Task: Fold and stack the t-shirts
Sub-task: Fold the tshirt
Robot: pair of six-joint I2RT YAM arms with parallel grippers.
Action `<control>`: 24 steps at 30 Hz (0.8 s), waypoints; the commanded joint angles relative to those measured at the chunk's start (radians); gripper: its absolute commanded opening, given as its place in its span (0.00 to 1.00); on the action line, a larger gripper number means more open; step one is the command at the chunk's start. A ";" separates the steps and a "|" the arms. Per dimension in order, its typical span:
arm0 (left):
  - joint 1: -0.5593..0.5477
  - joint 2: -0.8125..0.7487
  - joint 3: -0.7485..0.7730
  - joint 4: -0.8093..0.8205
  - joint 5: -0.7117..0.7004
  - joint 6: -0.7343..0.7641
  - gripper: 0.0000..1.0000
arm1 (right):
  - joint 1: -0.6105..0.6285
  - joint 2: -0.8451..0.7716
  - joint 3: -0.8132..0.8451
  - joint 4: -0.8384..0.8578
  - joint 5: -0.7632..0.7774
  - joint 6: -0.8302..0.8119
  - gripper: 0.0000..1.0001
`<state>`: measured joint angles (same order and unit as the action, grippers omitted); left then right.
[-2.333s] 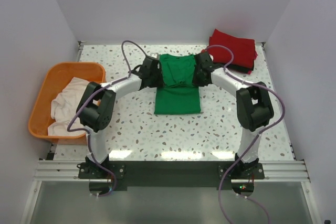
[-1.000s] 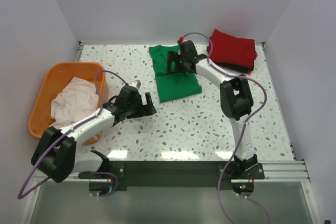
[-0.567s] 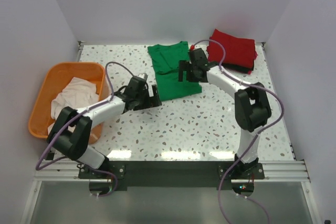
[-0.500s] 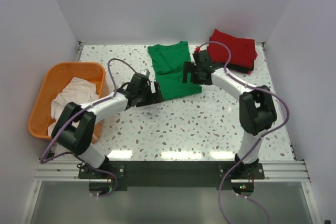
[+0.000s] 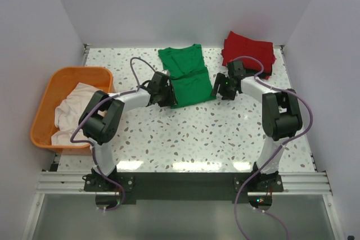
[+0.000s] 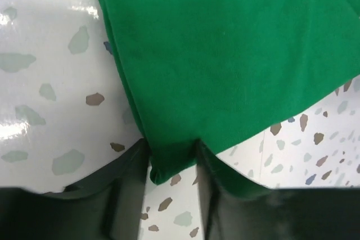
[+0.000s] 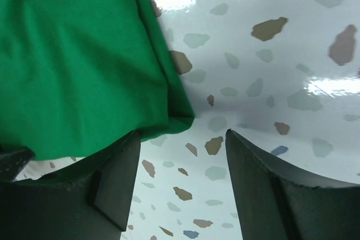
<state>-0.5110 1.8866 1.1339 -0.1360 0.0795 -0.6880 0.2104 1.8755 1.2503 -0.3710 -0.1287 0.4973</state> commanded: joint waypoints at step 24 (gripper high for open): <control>-0.245 -0.486 -0.439 -0.029 0.005 -0.083 0.00 | 0.011 -0.571 -0.547 -0.116 -0.088 -0.008 0.00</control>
<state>-0.7025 1.5318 0.7444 -0.0948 0.1028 -0.7212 0.2298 1.4761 0.7826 -0.3542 -0.2531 0.5331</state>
